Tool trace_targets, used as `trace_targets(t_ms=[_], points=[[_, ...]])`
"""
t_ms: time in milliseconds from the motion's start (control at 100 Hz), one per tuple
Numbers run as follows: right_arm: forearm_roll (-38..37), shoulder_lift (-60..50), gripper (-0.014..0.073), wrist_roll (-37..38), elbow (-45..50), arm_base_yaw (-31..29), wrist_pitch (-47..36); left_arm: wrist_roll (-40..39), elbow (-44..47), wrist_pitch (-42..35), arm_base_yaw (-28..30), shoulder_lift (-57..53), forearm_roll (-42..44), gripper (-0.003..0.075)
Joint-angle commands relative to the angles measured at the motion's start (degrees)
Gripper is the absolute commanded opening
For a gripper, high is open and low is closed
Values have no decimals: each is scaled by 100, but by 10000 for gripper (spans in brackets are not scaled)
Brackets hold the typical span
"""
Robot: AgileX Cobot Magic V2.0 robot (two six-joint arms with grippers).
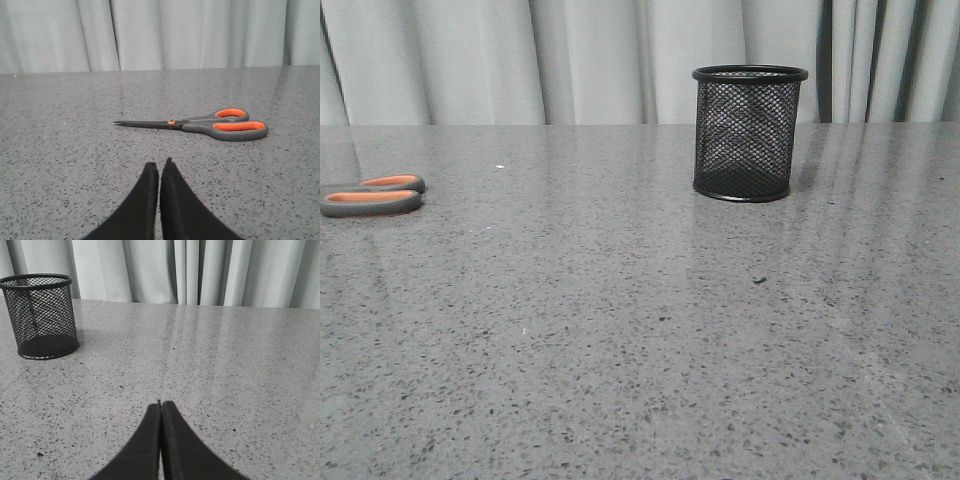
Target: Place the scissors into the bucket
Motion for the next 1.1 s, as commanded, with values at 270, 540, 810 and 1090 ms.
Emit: trace_targets(t_ms=[270, 540, 810, 1090], points=[[-77, -117, -58, -29, 141, -24, -470, -60, 89, -435, 0, -147, -49, -20], [-77, -117, -58, -29, 141, -24, -470, -60, 89, -435, 0, -147, -49, -20], [-77, -117, -58, -29, 141, -24, -470, -60, 89, -515, 0, -147, -49, -20], [-55, -117, -58, -29, 141, -24, -470, -60, 89, -529, 0, -147, -49, -20]])
